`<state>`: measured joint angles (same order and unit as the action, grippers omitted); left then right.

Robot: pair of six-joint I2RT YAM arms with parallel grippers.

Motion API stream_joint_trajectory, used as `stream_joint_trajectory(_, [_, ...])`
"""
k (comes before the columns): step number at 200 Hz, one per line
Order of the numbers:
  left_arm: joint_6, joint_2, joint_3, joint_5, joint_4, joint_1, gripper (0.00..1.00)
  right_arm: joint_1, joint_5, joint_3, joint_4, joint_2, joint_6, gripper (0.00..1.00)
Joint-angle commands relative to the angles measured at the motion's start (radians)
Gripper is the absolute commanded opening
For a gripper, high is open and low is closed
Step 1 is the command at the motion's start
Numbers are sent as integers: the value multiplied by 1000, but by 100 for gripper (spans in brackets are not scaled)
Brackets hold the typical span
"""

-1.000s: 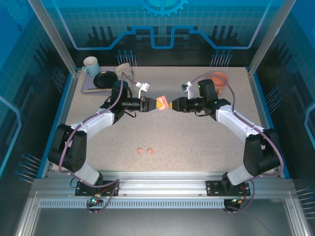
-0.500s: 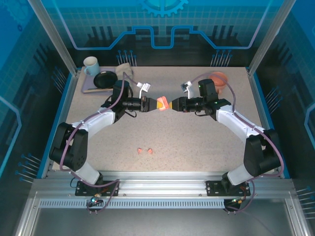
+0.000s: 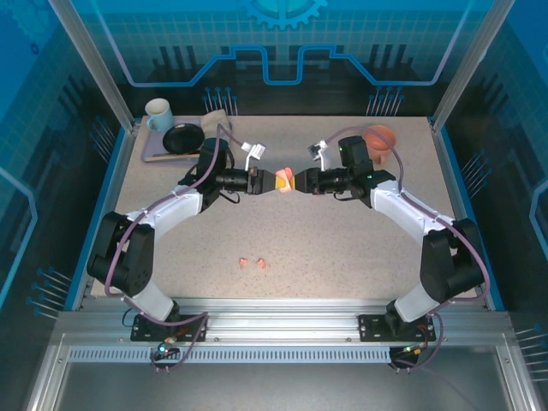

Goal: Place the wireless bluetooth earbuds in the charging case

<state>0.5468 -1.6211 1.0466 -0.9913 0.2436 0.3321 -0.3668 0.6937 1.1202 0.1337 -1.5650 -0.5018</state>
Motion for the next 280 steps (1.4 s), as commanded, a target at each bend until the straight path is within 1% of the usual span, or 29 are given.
stream_joint_trajectory(1, [-28, -12, 42, -32, -10, 13, 0, -13, 26, 41, -10, -23, 0, 20])
stream_joint_trajectory(14, [-29, -15, 44, -33, -12, 13, 0, -13, 30, 50, -4, -29, 4, 14])
stream_joint_trajectory(24, [-31, -19, 43, -32, -18, 13, 0, -13, 32, 58, 3, -32, 8, 8])
stream_joint_trajectory(30, [-32, -21, 45, -30, -21, 13, 3, -12, 33, 62, 8, -32, 11, 4])
stream_joint_trajectory(38, [-33, -24, 46, -28, -25, 13, 9, -11, 29, 68, 18, -34, 17, 0])
stream_joint_trajectory(47, [-34, -28, 48, -21, -36, 13, 19, -11, 26, 76, 32, -38, 27, 0])
stream_joint_trajectory(61, [-46, -34, 57, -12, -54, 13, 30, -6, 20, 91, 57, -45, 41, 0])
stream_joint_trajectory(70, [-55, -37, 63, -5, -73, 13, 40, -3, 13, 100, 80, -49, 57, 0])
stream_joint_trajectory(100, [-118, -39, 105, 8, -175, -2, 60, 14, -29, 159, 208, -73, 158, 0])
stream_joint_trajectory(127, [-236, -40, 176, 13, -349, -33, 69, 24, -96, 239, 359, -123, 308, 0])
stream_joint_trajectory(154, [-385, -78, 281, 8, -579, -67, 73, 25, -170, 295, 452, -172, 458, 0])
stream_joint_trajectory(178, [-554, -164, 410, 3, -831, -79, 74, 19, -178, 316, 499, -202, 587, 0])
stream_joint_trajectory(197, [-657, -253, 510, 8, -1009, -81, 75, 8, -181, 329, 534, -217, 668, 0])
stream_joint_trajectory(221, [-736, -345, 587, 3, -1130, -81, 76, 5, -144, 362, 574, -244, 722, 0])
stream_joint_trajectory(247, [-807, -411, 653, -39, -1233, -79, 75, -4, -112, 383, 608, -266, 770, 0])
stream_joint_trajectory(280, [-905, -472, 735, -109, -1379, -73, 72, -17, -105, 409, 653, -288, 807, 0])
